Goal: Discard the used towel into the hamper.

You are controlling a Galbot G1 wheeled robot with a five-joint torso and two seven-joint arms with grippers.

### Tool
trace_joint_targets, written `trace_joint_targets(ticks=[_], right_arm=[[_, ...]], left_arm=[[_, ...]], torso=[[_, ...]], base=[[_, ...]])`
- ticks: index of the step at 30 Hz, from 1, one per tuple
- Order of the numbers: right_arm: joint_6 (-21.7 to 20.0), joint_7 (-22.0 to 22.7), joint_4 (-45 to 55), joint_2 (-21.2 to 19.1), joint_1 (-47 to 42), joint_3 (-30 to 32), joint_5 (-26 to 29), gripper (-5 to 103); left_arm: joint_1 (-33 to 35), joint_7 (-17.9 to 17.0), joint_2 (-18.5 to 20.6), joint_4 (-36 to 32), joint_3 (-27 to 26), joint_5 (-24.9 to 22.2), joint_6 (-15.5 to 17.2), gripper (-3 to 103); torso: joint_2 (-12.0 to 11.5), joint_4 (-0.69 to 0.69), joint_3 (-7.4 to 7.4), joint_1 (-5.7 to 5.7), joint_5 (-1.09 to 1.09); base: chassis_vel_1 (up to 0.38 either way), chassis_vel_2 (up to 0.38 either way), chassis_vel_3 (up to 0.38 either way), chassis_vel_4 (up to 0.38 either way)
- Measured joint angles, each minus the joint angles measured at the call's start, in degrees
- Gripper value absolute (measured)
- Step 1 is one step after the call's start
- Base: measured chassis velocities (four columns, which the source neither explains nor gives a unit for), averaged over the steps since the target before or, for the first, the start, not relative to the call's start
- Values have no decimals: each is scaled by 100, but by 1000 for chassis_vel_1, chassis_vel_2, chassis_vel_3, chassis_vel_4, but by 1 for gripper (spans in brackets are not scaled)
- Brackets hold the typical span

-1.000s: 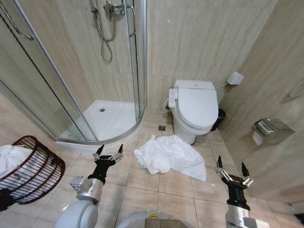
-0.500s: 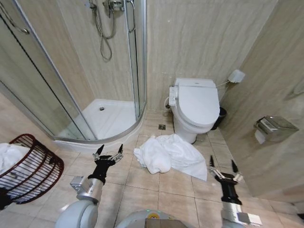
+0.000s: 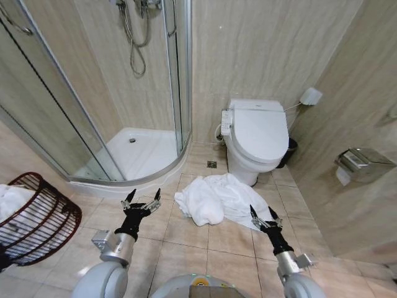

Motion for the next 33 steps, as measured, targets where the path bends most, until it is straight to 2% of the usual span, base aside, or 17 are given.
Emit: trace_joint_targets(ticks=[3,10,16,26,29,32,33], right_arm=[[-174,4,-161,-160,108,-61,-2,100],[-177,2,-731,-476,422,-286,-71,100],[129,-138,-1598,-693,934,-696,-108,100],[528,-67,-2329,-926,1592,-885,-262,100],[602,-69,-2404,-921,1710,-922,-236,100],[1017,89,-2508,-664,1931,-934,-304,100],[1017,89,-2508,-664,1931,-934,-304,100]], left_arm=[[0,0,0,0,0,0,0,100],[0,0,0,0,0,0,0,100],[0,0,0,0,0,0,0,100],[0,0,-1,0,0,0,0,100],[0,0,0,0,0,0,0,100],[0,0,0,0,0,0,0,100],[0,0,0,0,0,0,0,100]], torso=[[-57,1,-44,-14,-1],[-193,0,-144,-49,-2],[-354,1,-286,-69,-1],[-355,1,-290,-67,-2],[-350,0,-286,-66,-1],[-339,2,-278,-62,-1],[-339,2,-278,-62,-1]], base=[[0,0,0,0],[0,0,0,0],[0,0,0,0],[0,0,0,0],[0,0,0,0],[0,0,0,0],[0,0,0,0]])
